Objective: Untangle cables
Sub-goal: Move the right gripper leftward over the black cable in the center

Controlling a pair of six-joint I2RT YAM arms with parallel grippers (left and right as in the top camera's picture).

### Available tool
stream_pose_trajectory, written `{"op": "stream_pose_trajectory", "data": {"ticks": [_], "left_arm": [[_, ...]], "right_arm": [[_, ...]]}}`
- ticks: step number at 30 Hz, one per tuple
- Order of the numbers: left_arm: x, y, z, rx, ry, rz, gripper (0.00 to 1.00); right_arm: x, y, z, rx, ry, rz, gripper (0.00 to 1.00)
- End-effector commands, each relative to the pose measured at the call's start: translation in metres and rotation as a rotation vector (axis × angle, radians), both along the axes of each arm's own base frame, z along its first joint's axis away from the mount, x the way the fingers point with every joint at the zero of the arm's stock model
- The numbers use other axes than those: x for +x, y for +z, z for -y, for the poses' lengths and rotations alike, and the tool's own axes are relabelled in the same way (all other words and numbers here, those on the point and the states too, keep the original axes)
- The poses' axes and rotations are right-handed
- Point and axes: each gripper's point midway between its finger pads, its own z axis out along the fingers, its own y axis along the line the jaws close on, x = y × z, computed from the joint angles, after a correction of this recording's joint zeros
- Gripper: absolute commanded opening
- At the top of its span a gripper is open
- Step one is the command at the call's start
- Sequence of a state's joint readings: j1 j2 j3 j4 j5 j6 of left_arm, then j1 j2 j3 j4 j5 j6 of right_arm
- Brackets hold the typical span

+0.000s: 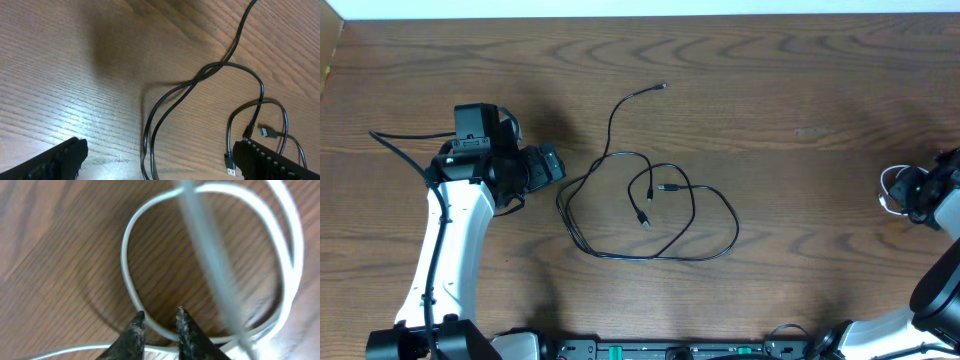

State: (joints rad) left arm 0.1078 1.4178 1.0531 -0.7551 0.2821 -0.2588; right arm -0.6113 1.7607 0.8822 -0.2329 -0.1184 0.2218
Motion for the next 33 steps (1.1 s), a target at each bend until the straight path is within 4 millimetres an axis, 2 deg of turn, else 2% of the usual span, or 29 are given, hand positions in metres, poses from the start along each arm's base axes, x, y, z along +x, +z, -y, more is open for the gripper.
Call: {"op": "stream_pose_trajectory", "data": {"ticks": [1, 6, 13, 16, 19, 20, 21, 26, 28, 33], "left_arm": [[-0.001, -0.003, -0.002, 0.005, 0.006, -0.012, 0.98], [-0.001, -0.003, -0.002, 0.005, 0.006, -0.012, 0.98], [-0.001, -0.003, -0.002, 0.005, 0.006, -0.012, 0.98], [-0.001, -0.003, -0.002, 0.005, 0.006, -0.012, 0.98], [-0.001, -0.003, -0.002, 0.005, 0.006, -0.012, 0.98], [-0.001, -0.003, -0.002, 0.005, 0.006, -0.012, 0.98], [-0.001, -0.003, -0.002, 0.005, 0.006, -0.012, 0.98], [-0.001, -0.003, -0.002, 0.005, 0.006, -0.012, 0.98], [-0.001, -0.003, -0.002, 0.005, 0.006, -0.012, 0.98], [-0.001, -0.003, -0.002, 0.005, 0.006, -0.012, 0.98]], "right_arm": [[0.005, 0.002, -0.01, 0.063, 0.021, 0.012, 0.22], [0.014, 0.015, -0.025, 0.088, 0.07, -0.031, 0.26], [0.031, 0.04, -0.046, 0.047, 0.183, -0.092, 0.27], [0.036, 0.042, -0.053, 0.035, 0.222, -0.089, 0.22], [0.04, 0.041, -0.064, 0.036, 0.276, -0.087, 0.1], [0.043, 0.042, -0.072, 0.052, 0.313, -0.073, 0.03], [0.047, 0.043, -0.082, 0.077, 0.351, -0.053, 0.01], [0.066, 0.056, -0.142, 0.234, 0.544, 0.082, 0.02], [0.068, 0.058, -0.159, 0.264, 0.586, 0.093, 0.11], [0.064, 0.056, -0.197, 0.284, 0.676, 0.058, 0.44]]}}
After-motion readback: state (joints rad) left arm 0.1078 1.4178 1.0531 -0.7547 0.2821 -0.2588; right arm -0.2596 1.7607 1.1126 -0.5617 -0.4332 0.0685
